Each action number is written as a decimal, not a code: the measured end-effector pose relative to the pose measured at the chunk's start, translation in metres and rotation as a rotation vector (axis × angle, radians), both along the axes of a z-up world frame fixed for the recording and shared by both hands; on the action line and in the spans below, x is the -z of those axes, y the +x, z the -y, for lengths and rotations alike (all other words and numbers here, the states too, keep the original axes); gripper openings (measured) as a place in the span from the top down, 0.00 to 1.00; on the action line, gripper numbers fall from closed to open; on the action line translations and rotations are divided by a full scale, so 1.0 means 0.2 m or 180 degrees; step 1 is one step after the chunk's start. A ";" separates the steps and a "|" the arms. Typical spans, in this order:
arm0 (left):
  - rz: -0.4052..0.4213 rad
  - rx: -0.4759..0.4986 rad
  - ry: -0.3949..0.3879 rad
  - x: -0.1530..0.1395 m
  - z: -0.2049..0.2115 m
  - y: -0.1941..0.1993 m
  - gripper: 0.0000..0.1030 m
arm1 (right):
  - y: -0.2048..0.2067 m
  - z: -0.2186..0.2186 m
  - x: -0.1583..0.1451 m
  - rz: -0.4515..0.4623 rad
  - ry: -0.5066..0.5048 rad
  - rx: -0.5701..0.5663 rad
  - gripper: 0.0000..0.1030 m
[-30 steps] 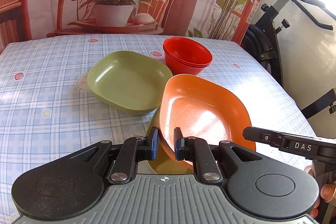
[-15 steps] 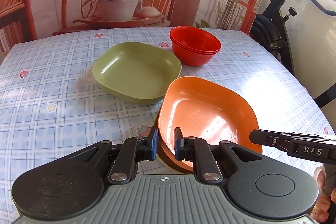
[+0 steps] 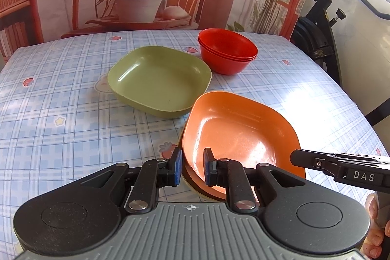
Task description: Organize plates and bowls
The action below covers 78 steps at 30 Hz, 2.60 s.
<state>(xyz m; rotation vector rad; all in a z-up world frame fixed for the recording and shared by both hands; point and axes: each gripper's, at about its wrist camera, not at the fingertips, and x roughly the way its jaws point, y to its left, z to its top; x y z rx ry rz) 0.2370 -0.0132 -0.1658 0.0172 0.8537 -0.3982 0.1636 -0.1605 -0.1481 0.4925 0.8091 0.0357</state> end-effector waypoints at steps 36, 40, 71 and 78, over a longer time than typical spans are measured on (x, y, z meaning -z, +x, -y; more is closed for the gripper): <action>0.0536 -0.0377 0.0181 -0.27 -0.39 0.12 0.69 | 0.18 -0.08 -0.19 0.0271 -0.0520 -0.0197 0.85; 0.0639 -0.0479 0.0287 -0.34 -0.49 0.16 0.69 | 0.25 -0.12 -0.21 0.0286 -0.0548 -0.0268 0.85; 0.0154 -0.0343 -0.0304 0.08 -0.35 0.57 0.58 | 1.07 -0.16 0.04 -0.0477 -0.0511 -0.0232 0.85; 0.0052 -0.0361 -0.0410 0.14 -0.34 0.60 0.75 | 1.10 -0.17 0.09 -0.0531 -0.0453 -0.0239 0.87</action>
